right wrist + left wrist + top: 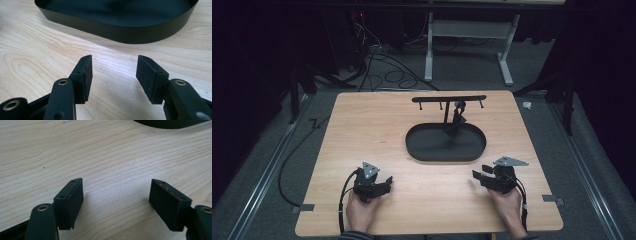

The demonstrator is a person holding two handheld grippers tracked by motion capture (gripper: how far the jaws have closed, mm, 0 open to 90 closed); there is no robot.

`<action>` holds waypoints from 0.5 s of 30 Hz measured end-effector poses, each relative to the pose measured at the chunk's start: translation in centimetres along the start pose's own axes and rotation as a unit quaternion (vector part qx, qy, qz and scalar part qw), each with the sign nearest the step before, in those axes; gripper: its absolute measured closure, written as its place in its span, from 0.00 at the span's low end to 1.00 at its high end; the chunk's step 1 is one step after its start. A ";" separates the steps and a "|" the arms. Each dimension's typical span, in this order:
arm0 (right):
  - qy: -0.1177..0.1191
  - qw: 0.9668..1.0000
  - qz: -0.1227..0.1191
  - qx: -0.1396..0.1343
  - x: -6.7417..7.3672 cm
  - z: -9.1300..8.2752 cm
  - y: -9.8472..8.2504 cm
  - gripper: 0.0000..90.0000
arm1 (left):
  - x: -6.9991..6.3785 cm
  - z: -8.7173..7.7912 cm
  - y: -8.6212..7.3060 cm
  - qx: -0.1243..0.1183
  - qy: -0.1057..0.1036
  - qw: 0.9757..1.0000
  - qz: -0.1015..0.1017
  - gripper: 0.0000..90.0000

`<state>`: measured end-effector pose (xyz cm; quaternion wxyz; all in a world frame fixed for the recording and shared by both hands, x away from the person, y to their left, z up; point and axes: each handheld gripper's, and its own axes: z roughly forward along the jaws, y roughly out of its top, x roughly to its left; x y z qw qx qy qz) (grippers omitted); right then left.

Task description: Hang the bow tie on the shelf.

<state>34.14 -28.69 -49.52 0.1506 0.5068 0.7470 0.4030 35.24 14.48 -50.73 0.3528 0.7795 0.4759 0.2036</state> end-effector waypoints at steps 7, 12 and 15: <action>-0.008 1.000 -0.004 0.005 0.1 0.3 -0.3 0.54 | 0.0 0.0 0.0 0.001 -0.001 1.000 0.000 0.31; -0.015 1.000 -0.011 0.005 0.3 0.3 -0.4 0.54 | 0.0 0.0 0.0 0.001 -0.001 1.000 0.000 0.31; -0.018 1.000 -0.016 0.007 0.4 0.5 -0.4 0.53 | 0.0 0.0 0.0 0.001 -0.001 1.000 0.000 0.31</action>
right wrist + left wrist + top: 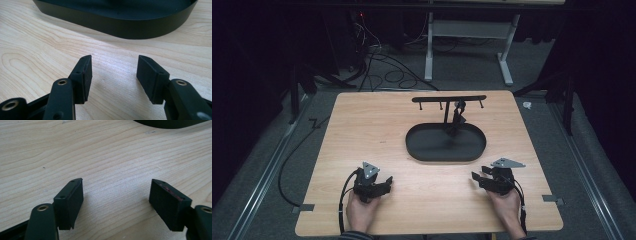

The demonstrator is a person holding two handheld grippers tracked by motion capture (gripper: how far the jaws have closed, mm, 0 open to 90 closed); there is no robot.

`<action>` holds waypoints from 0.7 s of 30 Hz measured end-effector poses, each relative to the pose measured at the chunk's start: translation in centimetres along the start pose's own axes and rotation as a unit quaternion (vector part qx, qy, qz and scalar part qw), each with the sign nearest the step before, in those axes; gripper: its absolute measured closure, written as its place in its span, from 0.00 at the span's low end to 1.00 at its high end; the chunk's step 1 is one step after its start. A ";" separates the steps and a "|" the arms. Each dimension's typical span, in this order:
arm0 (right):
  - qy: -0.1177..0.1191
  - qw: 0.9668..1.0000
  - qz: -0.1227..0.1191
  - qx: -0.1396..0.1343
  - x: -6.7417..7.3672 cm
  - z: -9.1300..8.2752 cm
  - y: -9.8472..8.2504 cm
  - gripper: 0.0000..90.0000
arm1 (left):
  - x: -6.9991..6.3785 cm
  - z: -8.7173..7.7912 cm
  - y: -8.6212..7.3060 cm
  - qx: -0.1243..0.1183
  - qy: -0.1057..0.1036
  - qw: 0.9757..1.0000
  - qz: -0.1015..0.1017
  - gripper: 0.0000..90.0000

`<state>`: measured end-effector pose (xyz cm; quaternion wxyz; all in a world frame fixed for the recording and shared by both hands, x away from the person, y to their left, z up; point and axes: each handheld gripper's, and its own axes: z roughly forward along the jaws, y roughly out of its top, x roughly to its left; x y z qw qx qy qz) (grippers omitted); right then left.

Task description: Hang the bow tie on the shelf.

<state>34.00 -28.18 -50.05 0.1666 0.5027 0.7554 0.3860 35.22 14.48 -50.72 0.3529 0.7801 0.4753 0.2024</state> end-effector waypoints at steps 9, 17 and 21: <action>-0.006 1.000 -0.005 0.005 0.2 0.2 0.0 0.53 | 0.0 0.0 0.0 0.000 0.000 1.000 0.000 0.31; -0.022 0.999 -0.028 0.013 0.8 0.4 0.0 0.50 | 0.0 0.0 0.0 0.000 0.000 1.000 0.000 0.31; -0.042 0.997 -0.065 0.020 1.7 0.6 0.0 0.48 | 0.0 0.0 0.0 0.000 -0.001 1.000 -0.002 0.32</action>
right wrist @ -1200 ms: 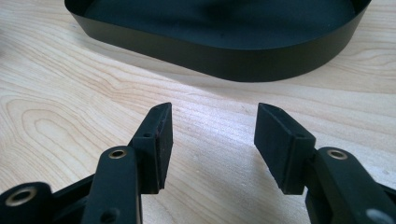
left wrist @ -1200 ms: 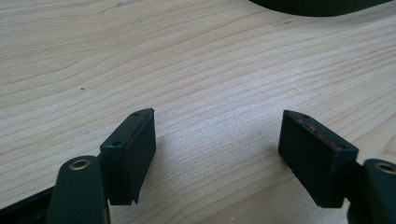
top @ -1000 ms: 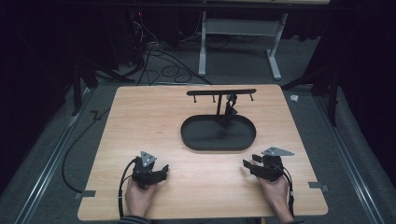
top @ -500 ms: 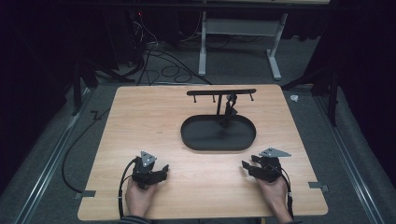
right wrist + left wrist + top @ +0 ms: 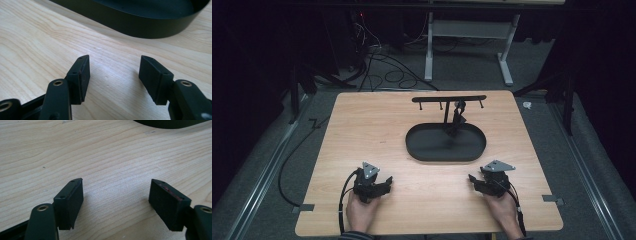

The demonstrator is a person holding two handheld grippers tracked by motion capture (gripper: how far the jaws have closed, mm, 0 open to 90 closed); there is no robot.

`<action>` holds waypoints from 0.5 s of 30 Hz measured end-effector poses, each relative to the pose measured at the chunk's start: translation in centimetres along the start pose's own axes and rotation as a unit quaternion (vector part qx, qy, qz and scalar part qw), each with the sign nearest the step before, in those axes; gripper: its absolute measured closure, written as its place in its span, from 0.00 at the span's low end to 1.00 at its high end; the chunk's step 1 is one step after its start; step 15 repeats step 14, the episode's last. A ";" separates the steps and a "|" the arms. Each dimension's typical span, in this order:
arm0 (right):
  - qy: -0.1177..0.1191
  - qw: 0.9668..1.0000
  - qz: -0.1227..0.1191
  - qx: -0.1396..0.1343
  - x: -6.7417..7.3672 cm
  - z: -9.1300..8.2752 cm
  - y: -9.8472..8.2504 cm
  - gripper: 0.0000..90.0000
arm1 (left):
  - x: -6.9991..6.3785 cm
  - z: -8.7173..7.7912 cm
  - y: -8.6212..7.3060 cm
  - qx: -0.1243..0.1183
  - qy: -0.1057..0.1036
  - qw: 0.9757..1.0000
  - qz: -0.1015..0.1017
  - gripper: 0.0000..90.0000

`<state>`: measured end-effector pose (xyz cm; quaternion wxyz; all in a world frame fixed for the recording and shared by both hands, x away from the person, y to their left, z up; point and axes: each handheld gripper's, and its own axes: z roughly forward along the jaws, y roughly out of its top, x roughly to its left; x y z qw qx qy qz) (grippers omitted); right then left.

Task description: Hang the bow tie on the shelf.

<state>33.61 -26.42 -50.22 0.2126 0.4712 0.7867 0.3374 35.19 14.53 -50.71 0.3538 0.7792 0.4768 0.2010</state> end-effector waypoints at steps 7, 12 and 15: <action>0.002 1.000 0.001 0.001 0.0 0.0 0.0 0.48 | 0.0 0.0 0.0 -0.001 0.001 1.000 0.000 0.32; 0.002 1.000 0.002 0.001 0.0 0.0 0.0 0.47 | 0.0 0.1 0.0 0.000 0.002 1.000 0.001 0.31; 0.002 1.000 0.002 0.001 0.0 0.0 0.0 0.47 | 0.0 0.1 0.1 0.000 0.002 1.000 0.001 0.31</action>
